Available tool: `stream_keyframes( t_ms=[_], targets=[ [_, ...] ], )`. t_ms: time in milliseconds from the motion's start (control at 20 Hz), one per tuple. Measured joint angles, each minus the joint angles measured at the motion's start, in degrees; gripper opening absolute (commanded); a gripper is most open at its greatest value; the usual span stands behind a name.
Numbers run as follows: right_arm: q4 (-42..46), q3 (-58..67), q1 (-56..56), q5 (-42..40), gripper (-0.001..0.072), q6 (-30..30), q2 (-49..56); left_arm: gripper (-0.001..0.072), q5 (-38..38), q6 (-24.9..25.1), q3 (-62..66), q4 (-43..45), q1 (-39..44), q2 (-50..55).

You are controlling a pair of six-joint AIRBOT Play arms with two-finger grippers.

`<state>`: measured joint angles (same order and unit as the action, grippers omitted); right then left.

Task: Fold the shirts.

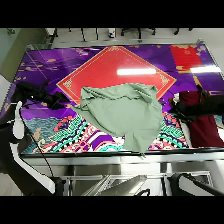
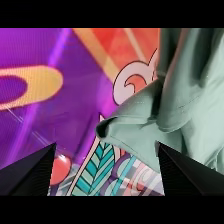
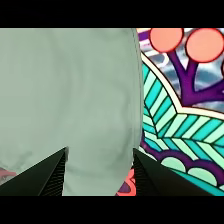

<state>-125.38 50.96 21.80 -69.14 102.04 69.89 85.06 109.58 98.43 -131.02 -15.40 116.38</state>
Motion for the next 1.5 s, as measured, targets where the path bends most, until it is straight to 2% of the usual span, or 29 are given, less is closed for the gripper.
stream_keyframes(
  t_ms=[200,250,300,350,700,750,800,850,1100,1500],
  targets=[
    [0.24,-4.15,0.35,-0.17,0.0463,0.0,-1.68,0.0688,0.02,5.22,-0.98,-1.16,1.97,0.79],
    [0.28,-4.59,0.39,-0.02,0.0463,0.02,-1.84,0.0586,-0.13,6.1,-1.09,-1.31,2.4,0.87],
    [0.26,-4.9,0.44,0.26,0.0463,0.02,-1.97,0.0452,-0.63,6.93,-1.2,-1.03,2.89,0.98],
    [0.26,-5.11,0.44,0.31,0.0463,0.02,-2.03,0.0413,-0.79,7.78,-1.29,-0.66,3.32,1.14],
    [0.26,-5.62,0.46,1.6,0.0463,0.66,-2.21,0.0409,0.94,11.69,-1.38,0.5,4.59,1.2],
    [0.28,-5.64,0.46,1.62,0.0463,0.66,-2.21,0.0239,0.02,12.02,-1.36,0.48,4.81,1.2],
    [0.28,-5.64,0.46,1.81,0.0463,0.66,-2.19,0.0034,-1.75,12.04,-1.36,0.83,5.09,1.22],
    [0.26,-5.64,0.46,1.81,0.0463,0.63,-2.08,0.0014,-3.26,12.17,-1.4,1.18,5.42,1.33],
    [0.26,-5.64,0.46,2.23,0.0464,0.02,1.25,0.0014,-7.8,12.41,-1.4,0.83,7.45,1.31],
    [-0.9,-5.57,-2.84,4.31,0.0462,0.72,11.34,0.0014,-8.22,11.1,-1.38,0.76,8.26,1.31]
  ],
)
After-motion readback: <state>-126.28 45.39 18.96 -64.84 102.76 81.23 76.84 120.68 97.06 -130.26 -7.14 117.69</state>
